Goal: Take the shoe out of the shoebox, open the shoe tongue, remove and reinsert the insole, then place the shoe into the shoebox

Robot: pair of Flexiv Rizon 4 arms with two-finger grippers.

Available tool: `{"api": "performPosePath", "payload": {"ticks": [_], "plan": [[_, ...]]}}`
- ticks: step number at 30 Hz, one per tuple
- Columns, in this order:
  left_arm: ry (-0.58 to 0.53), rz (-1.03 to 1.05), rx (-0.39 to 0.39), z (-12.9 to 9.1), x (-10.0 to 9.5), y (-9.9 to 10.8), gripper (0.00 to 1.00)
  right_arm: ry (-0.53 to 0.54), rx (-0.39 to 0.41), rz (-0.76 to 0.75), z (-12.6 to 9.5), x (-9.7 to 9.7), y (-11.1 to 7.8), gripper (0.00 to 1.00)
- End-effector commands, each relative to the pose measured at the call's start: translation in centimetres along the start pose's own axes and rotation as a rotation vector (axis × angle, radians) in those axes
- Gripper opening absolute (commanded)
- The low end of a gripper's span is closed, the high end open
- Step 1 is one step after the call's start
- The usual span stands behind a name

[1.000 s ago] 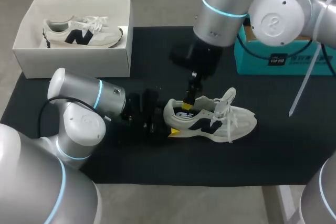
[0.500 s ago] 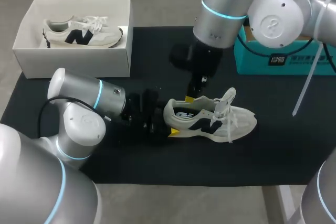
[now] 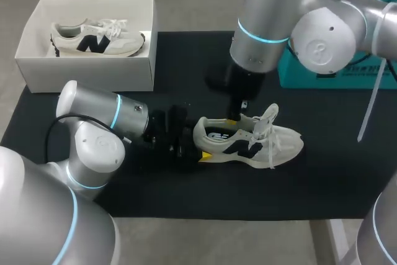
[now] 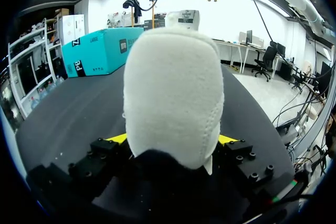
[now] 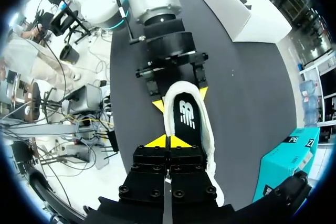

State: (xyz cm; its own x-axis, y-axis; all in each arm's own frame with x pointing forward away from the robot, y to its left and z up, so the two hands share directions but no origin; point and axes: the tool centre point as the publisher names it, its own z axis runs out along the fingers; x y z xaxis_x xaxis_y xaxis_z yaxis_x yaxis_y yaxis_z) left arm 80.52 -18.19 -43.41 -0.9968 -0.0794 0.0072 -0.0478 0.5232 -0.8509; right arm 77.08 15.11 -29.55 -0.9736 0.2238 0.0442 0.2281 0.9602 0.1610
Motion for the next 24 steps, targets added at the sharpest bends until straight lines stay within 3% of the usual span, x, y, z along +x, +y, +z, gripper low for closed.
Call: {"api": "performPosePath", "payload": {"ticks": [1,16,19,21,24], "plan": [[-0.002,0.0,-0.004,0.1,0.2,0.1,0.0,-0.014,0.074,0.023,0.4,0.0,0.0,0.0],[-0.002,0.0,-0.004,0.1,0.2,0.1,0.0,-0.014,0.074,0.023,0.4,0.0,0.0,0.0],[-0.002,0.0,-0.004,0.1,0.2,0.1,0.0,-0.118,0.15,0.024,1.2,-0.4,0.2,0.0],[-0.002,0.0,-0.004,0.1,0.2,0.1,0.0,-0.205,0.158,0.006,1.4,-0.6,0.4,0.0],[-0.002,0.0,-0.004,0.1,0.2,0.1,0.0,-0.238,0.209,-0.015,1.8,-1.1,0.2,0.0]]}}
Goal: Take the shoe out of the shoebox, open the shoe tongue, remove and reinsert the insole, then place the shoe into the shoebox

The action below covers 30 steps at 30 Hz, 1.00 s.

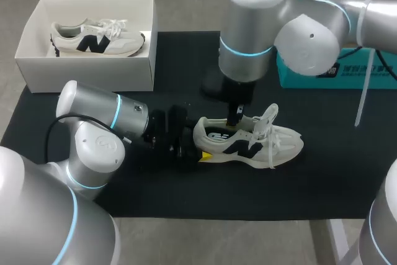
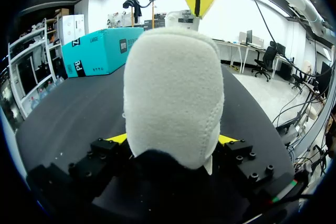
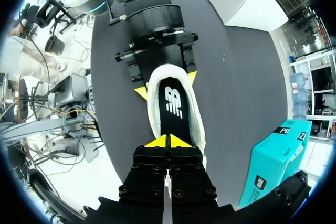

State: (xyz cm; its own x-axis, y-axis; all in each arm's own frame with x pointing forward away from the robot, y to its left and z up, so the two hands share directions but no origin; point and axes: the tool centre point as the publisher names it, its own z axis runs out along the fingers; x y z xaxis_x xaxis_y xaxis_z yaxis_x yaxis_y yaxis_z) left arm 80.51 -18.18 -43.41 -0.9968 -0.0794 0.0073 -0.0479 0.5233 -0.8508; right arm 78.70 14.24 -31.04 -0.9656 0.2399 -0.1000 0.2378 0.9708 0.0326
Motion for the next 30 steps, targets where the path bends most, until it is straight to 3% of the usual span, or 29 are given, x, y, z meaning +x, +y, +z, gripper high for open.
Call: {"api": "performPosePath", "payload": {"ticks": [1,16,21,30], "plan": [[-0.002,0.0,-0.004,0.1,0.1,0.1,0.0,-0.094,0.078,-0.018,0.2,0.8,0.9,0.0],[-0.002,0.0,-0.004,0.1,0.1,0.1,0.0,-0.094,0.078,-0.018,0.2,0.8,0.9,0.0],[-0.002,0.0,-0.004,0.1,0.1,0.1,0.0,-0.059,0.019,-0.037,1.9,0.1,0.7,0.0],[-0.002,0.0,-0.004,0.1,0.1,0.1,0.0,-0.031,0.032,-0.085,4.5,-1.2,0.6,0.0]]}}
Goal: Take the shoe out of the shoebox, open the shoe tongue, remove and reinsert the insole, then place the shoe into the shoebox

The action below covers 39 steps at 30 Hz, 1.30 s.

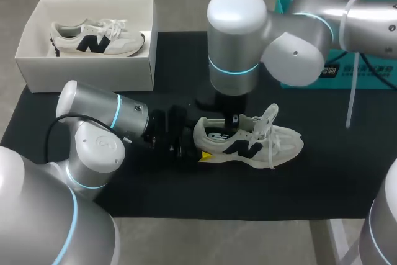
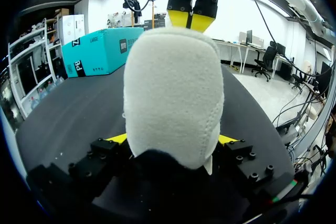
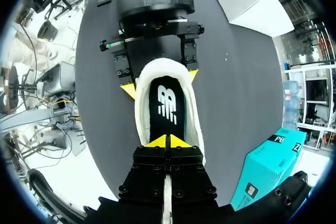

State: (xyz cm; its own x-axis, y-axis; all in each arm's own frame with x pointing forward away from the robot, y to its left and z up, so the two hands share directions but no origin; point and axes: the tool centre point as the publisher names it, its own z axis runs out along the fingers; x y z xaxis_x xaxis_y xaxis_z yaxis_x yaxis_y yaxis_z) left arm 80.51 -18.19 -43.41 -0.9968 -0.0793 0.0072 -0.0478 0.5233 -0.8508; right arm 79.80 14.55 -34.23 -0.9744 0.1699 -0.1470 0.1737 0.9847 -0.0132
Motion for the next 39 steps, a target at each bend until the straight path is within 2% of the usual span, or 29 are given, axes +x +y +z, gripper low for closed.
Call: {"api": "performPosePath", "payload": {"ticks": [1,8,17,27,31,36,39], "plan": [[-0.002,0.0,-0.004,0.1,0.1,0.1,0.0,0.025,-0.006,-0.015,1.6,-0.7,0.1,0.0],[-0.002,0.0,-0.004,0.1,0.1,0.1,0.0,0.063,0.049,-0.046,3.0,-1.6,-0.5,0.0],[-0.002,0.0,-0.004,0.1,0.1,0.1,0.0,0.119,0.062,-0.059,3.2,0.5,-0.8,0.0],[-0.002,0.0,-0.004,0.1,0.1,0.1,0.0,0.082,0.064,-0.012,4.1,-0.9,-1.7,0.0],[-0.002,0.0,-0.004,0.1,0.1,0.1,0.0,0.077,0.064,-0.003,4.5,-1.4,-2.2,0.14],[-0.002,0.0,-0.004,0.1,0.1,0.1,0.0,0.069,0.055,-0.003,4.7,-1.9,-2.3,0.18],[-0.002,0.0,-0.004,0.1,0.1,0.1,0.0,0.072,0.05,-0.005,5.0,-2.1,-2.1,0.17]]}}
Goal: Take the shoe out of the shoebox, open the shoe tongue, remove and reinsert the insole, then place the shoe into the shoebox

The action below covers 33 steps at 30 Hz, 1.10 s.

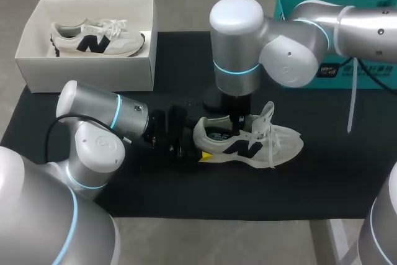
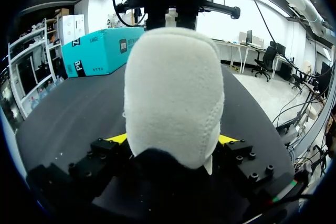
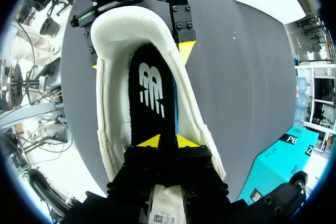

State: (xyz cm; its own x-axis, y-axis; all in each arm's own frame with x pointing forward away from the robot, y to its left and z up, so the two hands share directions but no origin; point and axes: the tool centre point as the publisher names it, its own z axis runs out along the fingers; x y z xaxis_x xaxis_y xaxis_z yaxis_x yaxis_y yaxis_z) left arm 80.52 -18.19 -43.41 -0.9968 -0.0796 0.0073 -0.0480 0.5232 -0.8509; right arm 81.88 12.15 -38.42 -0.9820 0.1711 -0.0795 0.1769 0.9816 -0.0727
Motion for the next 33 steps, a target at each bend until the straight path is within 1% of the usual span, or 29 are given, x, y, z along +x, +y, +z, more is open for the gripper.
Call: {"api": "performPosePath", "payload": {"ticks": [1,5,11,13,21,27,33], "plan": [[-0.002,0.0,-0.004,0.1,0.2,0.1,0.0,0.006,-0.011,-0.004,0.5,-0.3,-0.1,0.17],[-0.002,0.0,-0.004,0.1,0.2,0.1,0.0,0.018,-0.017,-0.012,1.0,-0.4,0.1,0.19],[-0.002,0.0,-0.004,0.1,0.2,0.1,0.0,0.031,-0.022,-0.013,1.6,-0.5,0.0,0.28],[-0.002,0.0,-0.004,0.1,0.2,0.1,0.0,0.035,-0.023,-0.012,1.7,-0.5,-0.1,0.33],[-0.002,0.0,-0.004,0.1,0.2,0.1,0.0,0.047,-0.028,-0.01,2.2,-0.4,-0.1,0.36],[-0.002,0.0,-0.004,0.1,0.2,0.1,0.0,0.052,-0.035,0.0,2.8,-0.3,-0.3,0.36],[-0.002,0.0,-0.004,0.1,0.2,0.1,0.0,0.078,-0.046,-0.021,3.8,-0.1,0.3,0.37]]}}
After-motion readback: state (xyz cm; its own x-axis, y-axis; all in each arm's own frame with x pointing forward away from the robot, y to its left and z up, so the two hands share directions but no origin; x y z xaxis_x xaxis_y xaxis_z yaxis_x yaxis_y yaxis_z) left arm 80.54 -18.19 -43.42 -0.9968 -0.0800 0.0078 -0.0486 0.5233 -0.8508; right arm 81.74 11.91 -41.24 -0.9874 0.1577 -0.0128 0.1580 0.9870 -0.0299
